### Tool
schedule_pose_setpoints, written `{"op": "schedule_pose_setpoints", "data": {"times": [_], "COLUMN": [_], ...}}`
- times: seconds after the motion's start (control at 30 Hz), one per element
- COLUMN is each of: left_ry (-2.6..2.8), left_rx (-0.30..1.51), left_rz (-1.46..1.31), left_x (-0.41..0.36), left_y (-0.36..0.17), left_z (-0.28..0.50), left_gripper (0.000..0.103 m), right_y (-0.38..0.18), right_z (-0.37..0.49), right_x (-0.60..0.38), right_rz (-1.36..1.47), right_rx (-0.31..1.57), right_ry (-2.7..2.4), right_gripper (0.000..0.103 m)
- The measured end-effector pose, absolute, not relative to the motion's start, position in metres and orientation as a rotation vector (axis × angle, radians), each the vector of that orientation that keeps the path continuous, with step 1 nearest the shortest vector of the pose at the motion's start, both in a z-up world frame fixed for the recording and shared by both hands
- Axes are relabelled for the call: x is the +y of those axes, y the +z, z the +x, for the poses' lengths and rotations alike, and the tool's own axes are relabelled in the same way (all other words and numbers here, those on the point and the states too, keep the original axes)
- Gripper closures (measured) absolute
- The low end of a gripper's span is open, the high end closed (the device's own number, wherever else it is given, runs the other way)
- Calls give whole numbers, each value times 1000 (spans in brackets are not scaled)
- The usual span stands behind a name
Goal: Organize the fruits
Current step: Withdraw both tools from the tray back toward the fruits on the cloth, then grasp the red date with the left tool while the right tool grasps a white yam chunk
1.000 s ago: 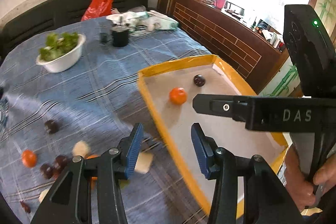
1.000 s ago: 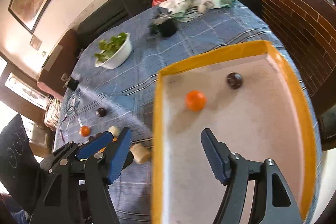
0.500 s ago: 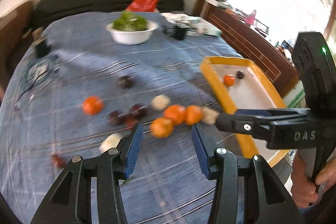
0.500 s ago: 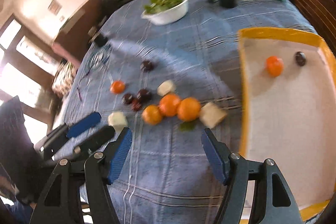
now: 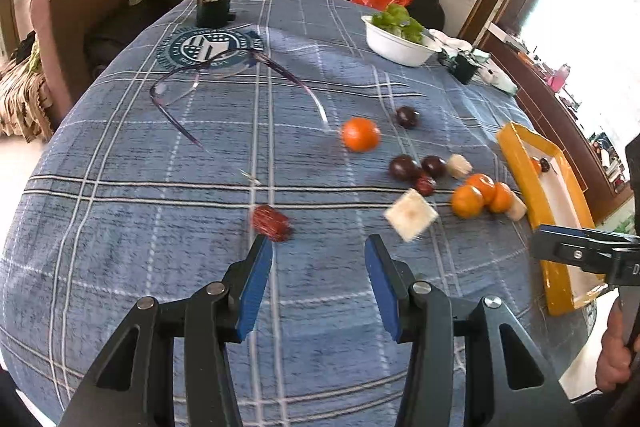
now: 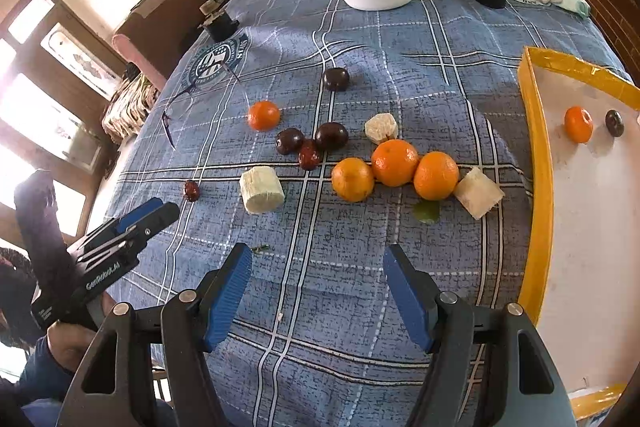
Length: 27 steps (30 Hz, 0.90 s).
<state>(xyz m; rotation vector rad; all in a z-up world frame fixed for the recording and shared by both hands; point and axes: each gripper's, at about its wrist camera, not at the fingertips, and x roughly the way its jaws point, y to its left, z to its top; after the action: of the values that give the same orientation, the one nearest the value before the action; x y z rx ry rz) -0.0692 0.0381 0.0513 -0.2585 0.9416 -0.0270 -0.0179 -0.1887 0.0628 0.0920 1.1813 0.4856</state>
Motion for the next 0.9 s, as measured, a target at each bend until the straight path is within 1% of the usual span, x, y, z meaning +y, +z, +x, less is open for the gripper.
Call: {"op": "schedule_pose_setpoints", "data": {"times": [0.37, 0.43, 0.47, 0.53, 0.9], "left_ry": [-37, -36, -38, -36, -115], "left_rx": [982, 991, 996, 986, 960], "left_rz": [-210, -201, -199, -176, -163], "left_x": [51, 53, 53, 53, 52], "left_y": [22, 17, 15, 14, 20], "left_z": [-40, -37, -36, -35, -54], "left_gripper": [57, 62, 68, 74, 75], "right_y": [69, 68, 69, 69, 61], "right_z": [-22, -22, -23, -23, -11], "right_x": [-201, -201, -200, -198, -154], "right_rz": [112, 113, 112, 111, 54], "right_rx": [1164, 1165, 1164, 1163, 1160], "right_ry": [414, 407, 404, 403, 480], "right_gripper": [30, 30, 30, 30, 30]}}
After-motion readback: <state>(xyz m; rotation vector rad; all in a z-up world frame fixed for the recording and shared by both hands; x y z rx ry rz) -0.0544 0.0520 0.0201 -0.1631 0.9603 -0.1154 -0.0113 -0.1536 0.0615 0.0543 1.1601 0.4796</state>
